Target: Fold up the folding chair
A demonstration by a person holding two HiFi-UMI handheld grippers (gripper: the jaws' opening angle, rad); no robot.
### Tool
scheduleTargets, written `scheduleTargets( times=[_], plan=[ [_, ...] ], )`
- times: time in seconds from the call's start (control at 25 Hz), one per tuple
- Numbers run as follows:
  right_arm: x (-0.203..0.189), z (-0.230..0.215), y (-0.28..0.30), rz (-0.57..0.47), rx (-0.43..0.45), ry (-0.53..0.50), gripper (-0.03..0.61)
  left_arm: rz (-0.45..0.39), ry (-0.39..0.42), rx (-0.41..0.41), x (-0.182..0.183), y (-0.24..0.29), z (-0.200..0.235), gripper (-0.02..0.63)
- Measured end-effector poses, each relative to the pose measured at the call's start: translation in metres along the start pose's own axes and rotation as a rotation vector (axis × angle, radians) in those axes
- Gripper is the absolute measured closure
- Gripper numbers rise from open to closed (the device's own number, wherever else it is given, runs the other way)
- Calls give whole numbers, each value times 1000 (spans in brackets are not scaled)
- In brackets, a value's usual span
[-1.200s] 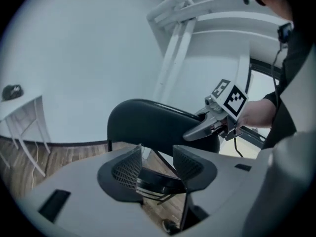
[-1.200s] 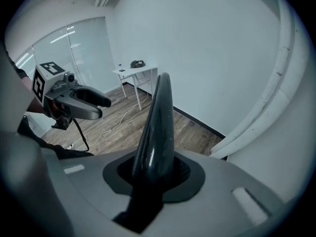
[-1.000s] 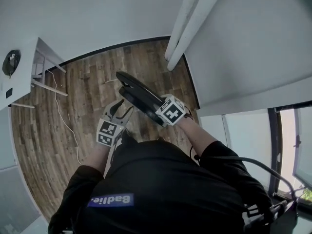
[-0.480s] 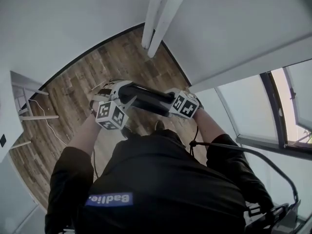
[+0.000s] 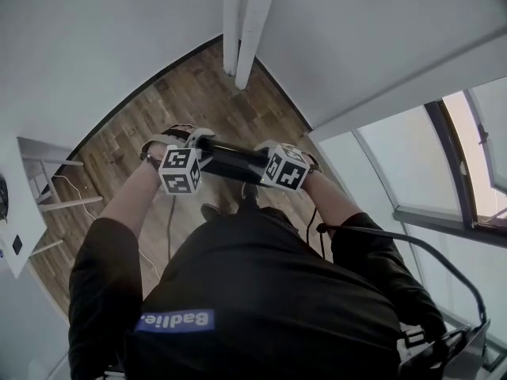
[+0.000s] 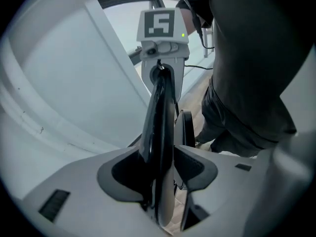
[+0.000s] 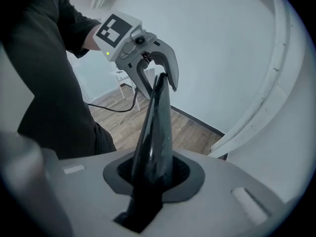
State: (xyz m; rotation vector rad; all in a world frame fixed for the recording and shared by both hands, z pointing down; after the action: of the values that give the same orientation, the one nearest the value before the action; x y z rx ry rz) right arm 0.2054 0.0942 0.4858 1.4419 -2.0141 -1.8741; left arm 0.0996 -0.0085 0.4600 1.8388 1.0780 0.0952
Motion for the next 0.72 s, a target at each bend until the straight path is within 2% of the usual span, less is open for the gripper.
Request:
scheduleTargets(
  times=[0.16,0.2,0.24,0.48,0.72],
  plan=[
    [-2,-10,-5,-2,6,2,502,84,78,-105,1,35,-2,429],
    [-3,-13,-6,-3,7,1,503,92,92,-118,1,41,0,468],
    [-3,-16,-7,-3,8,1,503,95,97,-129,2,44,3,477],
    [-5,-30,-11,-10,33,2,505,110,80,-171,4,51,16,508],
    [-4,-42,-14,-12,21,-25,514,109,58,-206,2,59,28,529]
  ],
)
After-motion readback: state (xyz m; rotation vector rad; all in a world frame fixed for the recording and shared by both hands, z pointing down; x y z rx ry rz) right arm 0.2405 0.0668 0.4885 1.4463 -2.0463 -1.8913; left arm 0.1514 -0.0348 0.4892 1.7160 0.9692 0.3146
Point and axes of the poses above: the fingertips, and each gripper's own axes: y forward along the fingers, z to its left, x out of its top, the point moved 7 cm from there along -y, backward along the fingers, and after that the axes turned 14 degrees about x, right-handed, at the moved point
